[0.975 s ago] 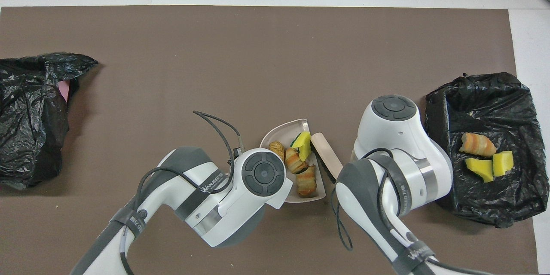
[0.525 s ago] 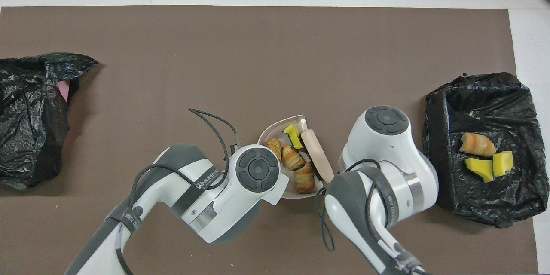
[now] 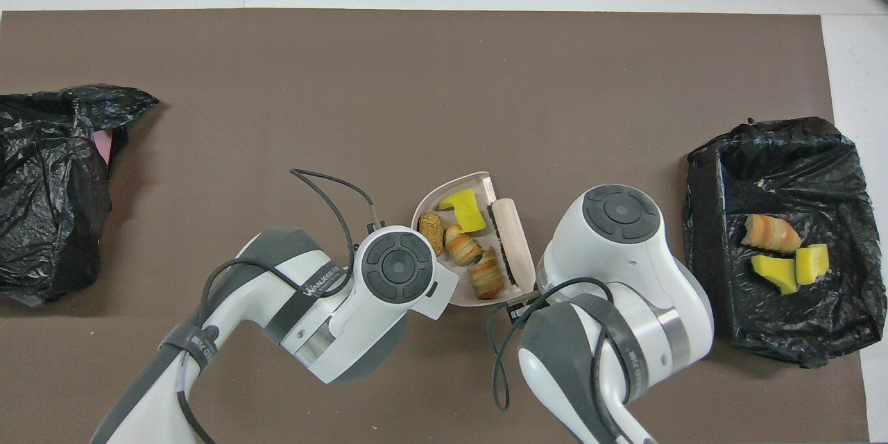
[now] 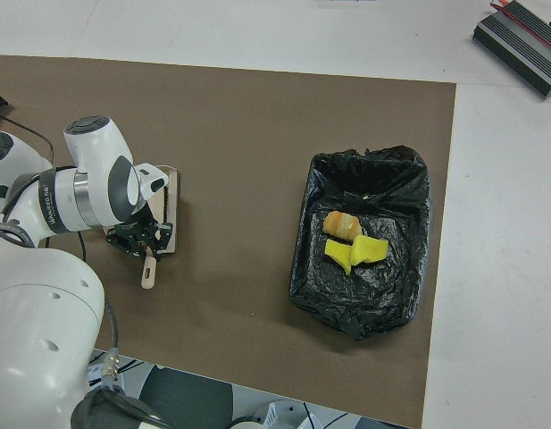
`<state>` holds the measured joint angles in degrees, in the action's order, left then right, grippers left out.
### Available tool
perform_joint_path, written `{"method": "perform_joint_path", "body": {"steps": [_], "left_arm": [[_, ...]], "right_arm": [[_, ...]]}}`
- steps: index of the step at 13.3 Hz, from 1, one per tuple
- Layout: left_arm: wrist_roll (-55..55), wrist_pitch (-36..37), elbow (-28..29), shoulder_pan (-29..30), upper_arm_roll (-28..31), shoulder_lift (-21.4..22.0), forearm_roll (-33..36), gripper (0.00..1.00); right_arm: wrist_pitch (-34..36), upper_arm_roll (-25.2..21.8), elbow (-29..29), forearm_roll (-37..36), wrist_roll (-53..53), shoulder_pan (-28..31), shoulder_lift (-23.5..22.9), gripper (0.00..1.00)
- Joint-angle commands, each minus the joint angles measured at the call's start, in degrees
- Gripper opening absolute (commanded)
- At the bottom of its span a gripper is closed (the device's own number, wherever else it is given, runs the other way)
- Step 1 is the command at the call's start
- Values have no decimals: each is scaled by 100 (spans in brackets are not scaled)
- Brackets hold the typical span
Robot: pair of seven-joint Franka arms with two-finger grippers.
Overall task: Sweep and dump trash in bin
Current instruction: 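Lift the loaded dustpan with the left gripper while the right gripper drops the brush, then carry the dustpan to the black bag nearest the left gripper and tip it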
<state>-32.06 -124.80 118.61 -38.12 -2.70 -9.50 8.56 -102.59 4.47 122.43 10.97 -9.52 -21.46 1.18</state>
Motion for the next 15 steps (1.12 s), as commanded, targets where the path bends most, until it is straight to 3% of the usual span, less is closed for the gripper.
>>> {"method": "perform_joint_path", "body": {"steps": [1, 8, 12, 15], "left_arm": [[-501, -369, 109, 392, -20, 27, 24, 0], [-2345, -150, -303, 1419, -20, 36, -706, 0], [-3769, 745, -953, 2219, -20, 18, -882, 0], [-4561, 1176, -1383, 2791, -20, 27, -996, 0]], "right_arm": [[230, 45, 132, -304, -830, 37, 435, 0], [1303, 107, 306, -439, -1659, -340, 1471, 0], [234, 177, 895, -95, -2544, -1094, 1455, 0], [-356, 186, 967, 237, -3073, -1693, 965, 0]]}}
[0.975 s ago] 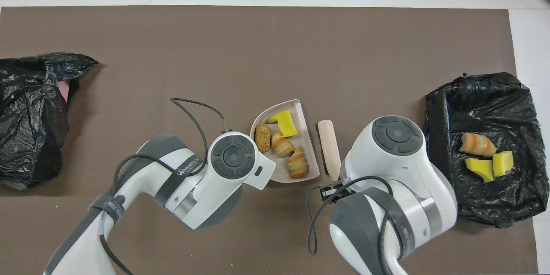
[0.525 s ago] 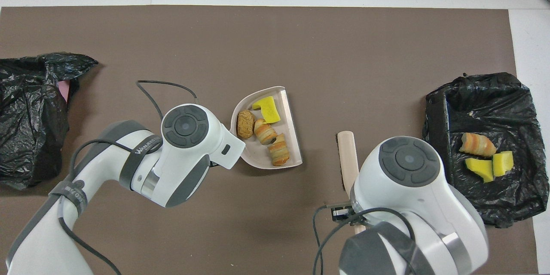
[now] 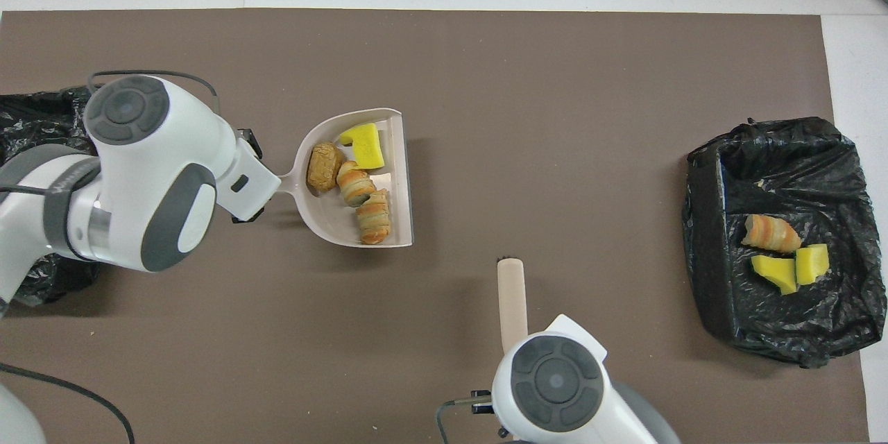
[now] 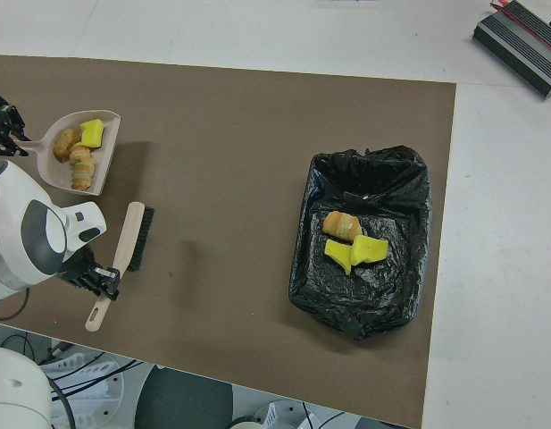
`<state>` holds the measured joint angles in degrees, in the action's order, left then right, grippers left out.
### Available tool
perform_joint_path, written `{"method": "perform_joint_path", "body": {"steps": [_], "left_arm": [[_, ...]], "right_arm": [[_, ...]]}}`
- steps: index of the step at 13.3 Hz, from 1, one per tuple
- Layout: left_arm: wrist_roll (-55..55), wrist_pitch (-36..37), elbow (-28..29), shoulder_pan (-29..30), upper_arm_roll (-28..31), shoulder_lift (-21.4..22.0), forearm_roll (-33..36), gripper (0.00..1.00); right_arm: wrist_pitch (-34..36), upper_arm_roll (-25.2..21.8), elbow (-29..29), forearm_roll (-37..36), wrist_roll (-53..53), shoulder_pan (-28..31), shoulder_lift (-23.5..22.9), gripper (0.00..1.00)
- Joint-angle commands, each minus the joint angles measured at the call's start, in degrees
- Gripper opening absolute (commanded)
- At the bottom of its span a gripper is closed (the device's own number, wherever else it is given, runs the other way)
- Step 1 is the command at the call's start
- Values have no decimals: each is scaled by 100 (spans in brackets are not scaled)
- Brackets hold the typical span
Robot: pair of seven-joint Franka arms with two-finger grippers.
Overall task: Sweep and dump trash in bin
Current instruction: 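Carry the dustpan to the black bag nearest the left gripper and tip it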
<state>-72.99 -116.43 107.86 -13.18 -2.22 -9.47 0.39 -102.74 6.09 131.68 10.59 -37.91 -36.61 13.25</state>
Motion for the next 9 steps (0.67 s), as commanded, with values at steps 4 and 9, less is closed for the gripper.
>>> {"method": "perform_joint_path", "body": {"steps": [4, 9], "left_arm": [[-1365, 1103, -1037, 990, -50, 6, -189, 0], [-2754, 1614, -1478, 2037, -6, 15, -83, 0]], "right_arm": [[-571, 15, 138, 312, -173, -399, -586, 0], [-941, 15, 306, 523, 63, -409, -806, 21]]}}
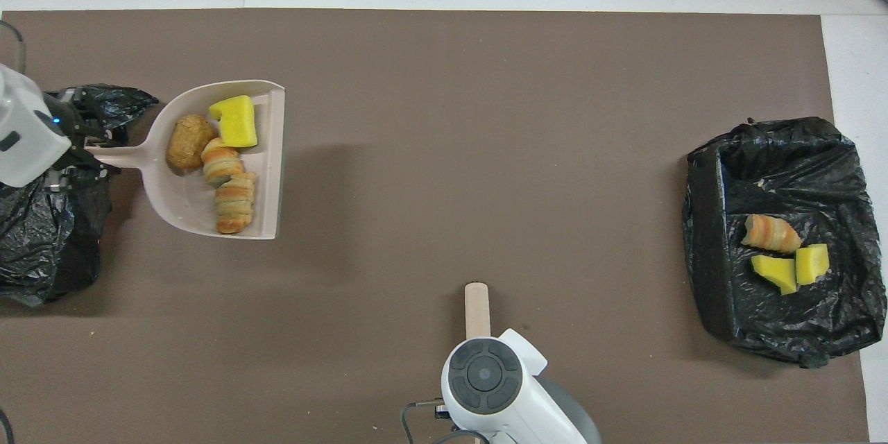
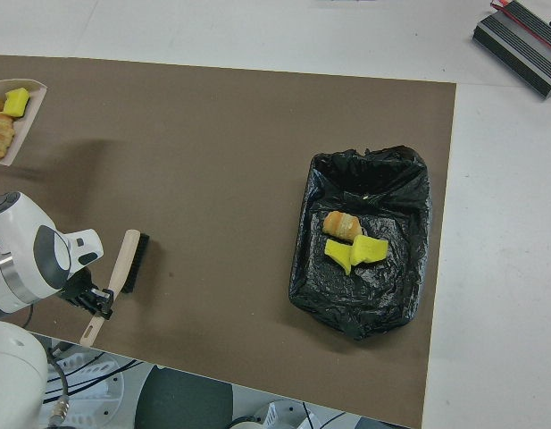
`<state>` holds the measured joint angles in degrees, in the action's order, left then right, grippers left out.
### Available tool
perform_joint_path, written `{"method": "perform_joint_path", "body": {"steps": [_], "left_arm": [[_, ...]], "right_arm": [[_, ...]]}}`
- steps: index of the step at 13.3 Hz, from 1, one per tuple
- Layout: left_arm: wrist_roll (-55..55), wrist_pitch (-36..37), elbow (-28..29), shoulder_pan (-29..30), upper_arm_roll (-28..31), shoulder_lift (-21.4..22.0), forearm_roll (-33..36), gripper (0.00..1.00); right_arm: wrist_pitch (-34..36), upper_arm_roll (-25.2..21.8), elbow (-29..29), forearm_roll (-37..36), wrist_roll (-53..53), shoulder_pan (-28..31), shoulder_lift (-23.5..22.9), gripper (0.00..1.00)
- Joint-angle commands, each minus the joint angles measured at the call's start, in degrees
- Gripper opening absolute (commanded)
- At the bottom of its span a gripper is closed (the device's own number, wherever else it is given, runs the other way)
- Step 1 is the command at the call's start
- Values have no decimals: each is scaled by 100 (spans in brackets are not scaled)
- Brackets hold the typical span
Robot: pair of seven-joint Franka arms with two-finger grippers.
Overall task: Sweep and dump trash in bin
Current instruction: 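Carry the dustpan to the black bag nearest the left gripper and tip it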
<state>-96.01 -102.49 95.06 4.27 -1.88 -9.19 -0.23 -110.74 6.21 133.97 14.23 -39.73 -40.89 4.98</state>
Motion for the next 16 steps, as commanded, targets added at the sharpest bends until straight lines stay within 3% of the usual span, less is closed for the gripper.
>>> {"method": "perform_joint_path", "body": {"steps": [1, 3, 4, 5, 10, 13, 16], "left_arm": [[-689, 264, -250, 467, -40, -13, 31, 0], [-954, 248, -277, 906, -32, -13, 180, 0], [-1024, 212, -286, 1161, -32, -13, 381, 0], [-1069, 168, -286, 1407, -32, -13, 575, 0], [-999, -603, -277, 2103, 64, -21, 1489, 0], [-755, -1202, -234, 2052, 74, -30, 2646, 0], [-95, -1291, -181, 1859, 65, -4, 3826, 0]], "right_arm": [[-132, 3, 77, 159, 395, 28, 21, 39], [-149, 3, 59, 151, 466, 37, -32, 78], [-184, -6, -2, 107, 475, 63, -102, 92], [-193, -6, -115, 37, 528, 98, -181, 100], [-185, -23, -687, -324, 975, 643, -348, 100], [-185, -23, -845, -499, 1458, 915, -348, 100], [-376, -23, -1179, -1060, 1495, 1388, -348, 100]]}}
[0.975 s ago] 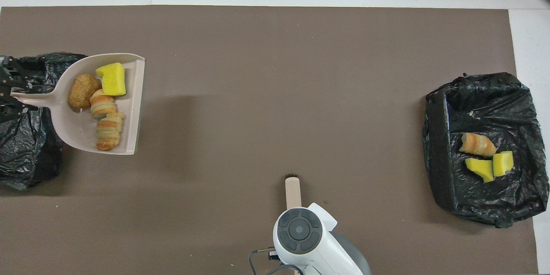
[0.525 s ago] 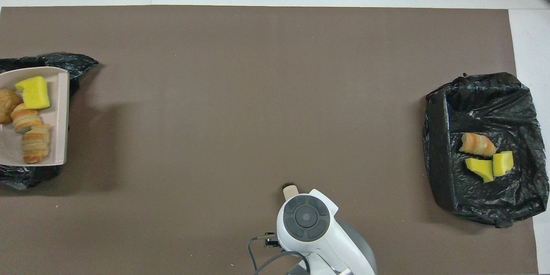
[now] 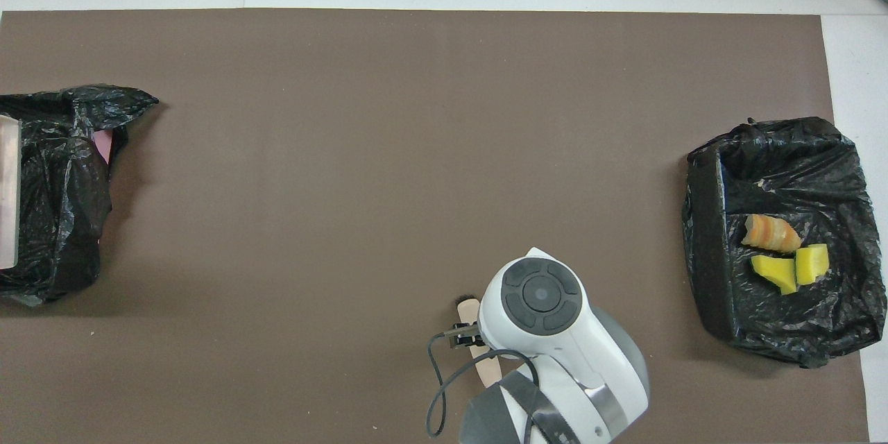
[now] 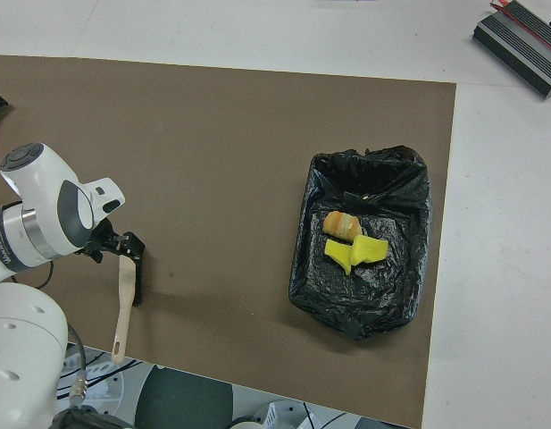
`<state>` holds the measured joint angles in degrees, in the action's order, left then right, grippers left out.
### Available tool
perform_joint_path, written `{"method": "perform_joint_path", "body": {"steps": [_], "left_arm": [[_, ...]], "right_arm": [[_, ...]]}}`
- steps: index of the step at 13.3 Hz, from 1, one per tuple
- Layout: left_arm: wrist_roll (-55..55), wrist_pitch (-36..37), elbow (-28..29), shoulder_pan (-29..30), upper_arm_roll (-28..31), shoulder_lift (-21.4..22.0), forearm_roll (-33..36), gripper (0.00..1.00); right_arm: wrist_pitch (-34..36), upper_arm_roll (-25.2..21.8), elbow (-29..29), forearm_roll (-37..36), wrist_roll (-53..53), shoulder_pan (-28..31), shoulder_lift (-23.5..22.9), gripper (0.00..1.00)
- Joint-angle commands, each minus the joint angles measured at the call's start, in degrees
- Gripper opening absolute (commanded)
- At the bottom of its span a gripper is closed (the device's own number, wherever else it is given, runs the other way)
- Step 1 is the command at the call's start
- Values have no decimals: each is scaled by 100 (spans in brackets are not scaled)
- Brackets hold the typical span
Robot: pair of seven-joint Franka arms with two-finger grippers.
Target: Sweep and dump trash in bin
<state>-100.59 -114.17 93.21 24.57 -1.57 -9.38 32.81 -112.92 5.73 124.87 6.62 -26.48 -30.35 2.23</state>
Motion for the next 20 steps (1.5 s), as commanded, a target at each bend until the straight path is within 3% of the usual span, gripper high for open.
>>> {"method": "perform_joint_path", "body": {"steps": [1, 6, 12, 16, 20], "left_arm": [[451, -183, 57, -198, 34, 33, 794, 0], [1549, -457, 558, -348, 34, 340, 2324, 0], [1744, -360, 461, -567, -1, 411, 3020, 0], [1753, 60, 444, -795, -36, 446, 2802, 0], [1875, 1053, 338, -1436, -36, 446, 1950, 0]], "right_arm": [[-168, 34, -453, -380, 178, 580, -74, 100], [-90, 7, -1086, -917, 204, 1459, -65, 100], [236, -28, -1562, -926, 239, 2479, 294, 100], [385, -54, -1834, -934, 784, 2980, 585, 100], [894, -185, -2325, -978, 1565, 3272, 577, 100]]}}
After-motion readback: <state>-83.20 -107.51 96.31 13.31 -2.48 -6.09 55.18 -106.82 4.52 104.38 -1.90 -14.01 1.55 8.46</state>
